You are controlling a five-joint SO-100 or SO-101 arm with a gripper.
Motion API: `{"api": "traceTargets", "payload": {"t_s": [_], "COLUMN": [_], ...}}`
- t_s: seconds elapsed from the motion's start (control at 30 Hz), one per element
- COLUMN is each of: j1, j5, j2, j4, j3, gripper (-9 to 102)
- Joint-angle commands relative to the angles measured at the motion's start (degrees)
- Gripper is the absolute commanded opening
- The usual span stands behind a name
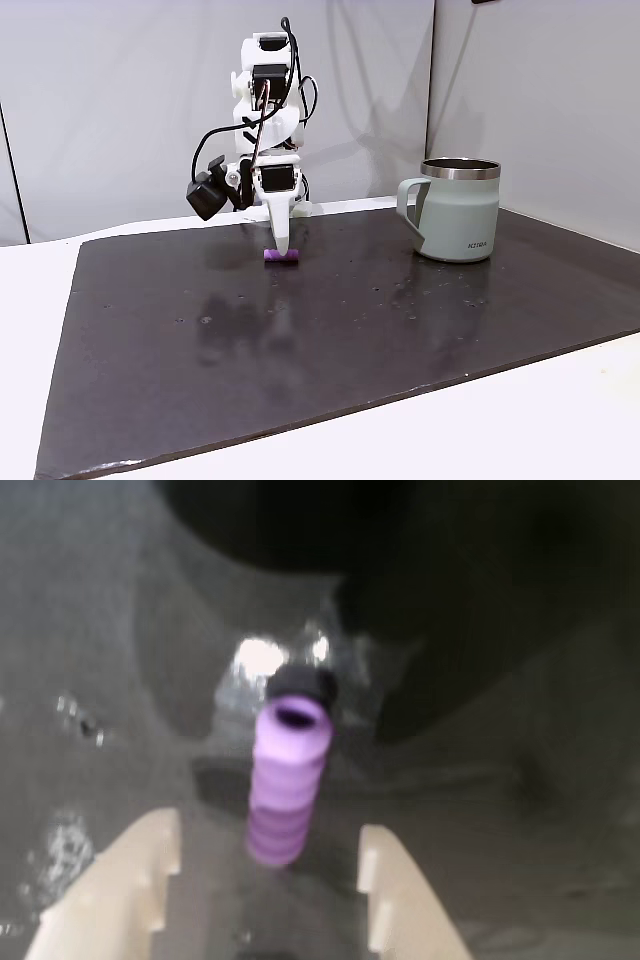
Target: Grasp a pengrip and put it in the cup.
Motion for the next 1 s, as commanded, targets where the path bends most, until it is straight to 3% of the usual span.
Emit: {"api": "traceTargets", "payload": {"t_s": [0.0,0.33,0.63,0.97], "j1": [1.4,1.2,1.1,-0.4], "j5": [-0.4,-0.5,-1.1,-0.4], "j2": [-3.0,-10.2,-10.7,-3.2], "j4": [-0.1,0.9,1.1,4.4], "j3": [-5.0,-9.4,-9.6,-8.8], "gripper": [23,22,2,0]}}
